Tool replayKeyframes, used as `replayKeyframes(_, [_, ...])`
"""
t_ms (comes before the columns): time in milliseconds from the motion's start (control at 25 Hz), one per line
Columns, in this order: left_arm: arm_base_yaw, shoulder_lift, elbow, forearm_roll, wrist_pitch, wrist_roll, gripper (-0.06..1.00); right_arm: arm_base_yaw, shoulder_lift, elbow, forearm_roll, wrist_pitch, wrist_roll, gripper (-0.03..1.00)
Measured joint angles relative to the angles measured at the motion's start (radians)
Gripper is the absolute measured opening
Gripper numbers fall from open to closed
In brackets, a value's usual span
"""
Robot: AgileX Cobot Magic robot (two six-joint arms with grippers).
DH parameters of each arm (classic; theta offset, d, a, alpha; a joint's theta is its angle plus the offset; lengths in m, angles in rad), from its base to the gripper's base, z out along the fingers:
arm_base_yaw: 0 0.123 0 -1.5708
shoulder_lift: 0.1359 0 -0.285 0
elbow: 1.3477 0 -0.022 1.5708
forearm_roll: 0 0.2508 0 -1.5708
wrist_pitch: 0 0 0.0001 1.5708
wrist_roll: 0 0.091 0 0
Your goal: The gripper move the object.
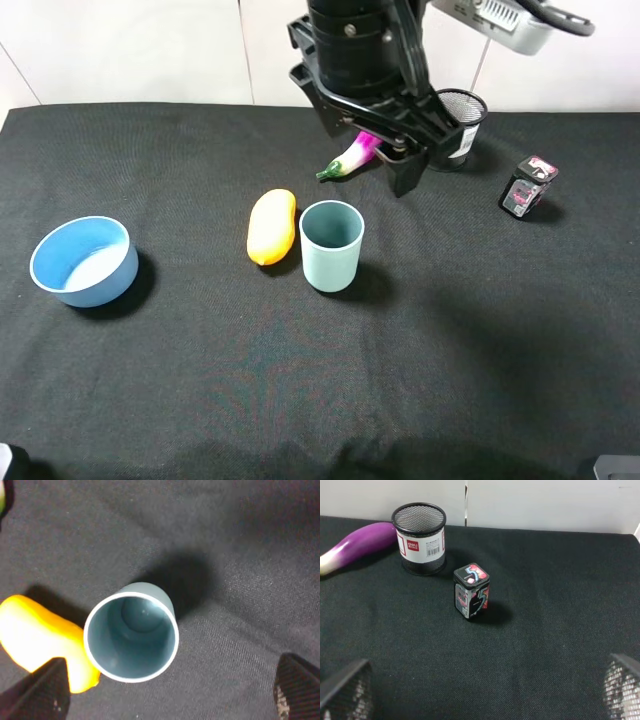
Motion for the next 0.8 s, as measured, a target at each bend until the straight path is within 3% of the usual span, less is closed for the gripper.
replayKeyframes(800, [0.001,-0.331,0.28,0.078,0.001,0.002,0.99,0.0,0.0,0.0,0.0,0.0,0.0,0.69])
